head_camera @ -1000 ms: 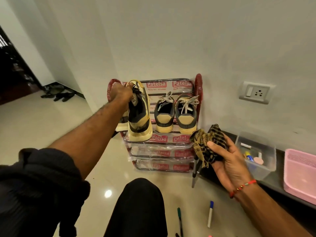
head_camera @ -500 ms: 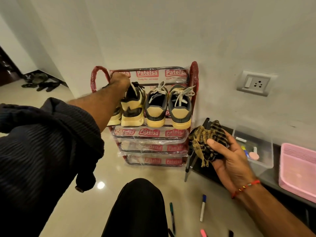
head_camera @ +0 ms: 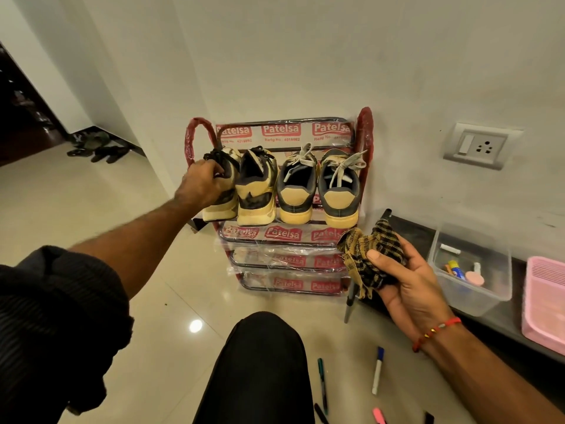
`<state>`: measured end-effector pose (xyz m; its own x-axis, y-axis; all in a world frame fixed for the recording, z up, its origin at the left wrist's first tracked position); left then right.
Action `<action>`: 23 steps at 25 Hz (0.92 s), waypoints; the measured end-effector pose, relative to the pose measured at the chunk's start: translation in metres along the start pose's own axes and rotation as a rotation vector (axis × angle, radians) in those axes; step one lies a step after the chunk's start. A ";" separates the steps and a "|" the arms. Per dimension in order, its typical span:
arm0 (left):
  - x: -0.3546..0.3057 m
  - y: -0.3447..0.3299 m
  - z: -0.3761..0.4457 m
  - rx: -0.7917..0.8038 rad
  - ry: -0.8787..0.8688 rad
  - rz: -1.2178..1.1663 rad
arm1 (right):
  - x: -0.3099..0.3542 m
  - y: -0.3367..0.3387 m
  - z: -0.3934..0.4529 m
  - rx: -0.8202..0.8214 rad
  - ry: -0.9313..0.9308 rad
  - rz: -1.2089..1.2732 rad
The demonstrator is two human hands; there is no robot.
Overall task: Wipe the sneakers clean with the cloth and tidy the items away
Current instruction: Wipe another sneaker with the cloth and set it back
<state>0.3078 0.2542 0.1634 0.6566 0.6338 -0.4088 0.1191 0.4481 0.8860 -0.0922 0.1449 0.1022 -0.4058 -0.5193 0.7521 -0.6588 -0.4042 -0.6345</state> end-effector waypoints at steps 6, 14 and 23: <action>0.009 -0.007 0.006 0.272 0.018 0.344 | -0.019 -0.006 -0.002 0.029 -0.049 -0.059; -0.008 0.032 0.017 -0.017 0.186 -0.094 | -0.016 0.003 0.002 0.016 -0.052 -0.091; -0.061 0.165 -0.063 -0.227 0.024 -0.149 | 0.016 0.001 -0.032 0.053 -0.002 -0.024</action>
<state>0.2406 0.3293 0.3209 0.6258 0.5639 -0.5389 0.0416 0.6657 0.7450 -0.1197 0.1602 0.1196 -0.3891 -0.5104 0.7669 -0.6336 -0.4560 -0.6250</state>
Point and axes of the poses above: each hand's wrist, its own z-axis towards the middle knuckle, its own y-axis out of the back of the hand, x = y × z, the point moved 3 cm from there along z, towards the middle knuckle
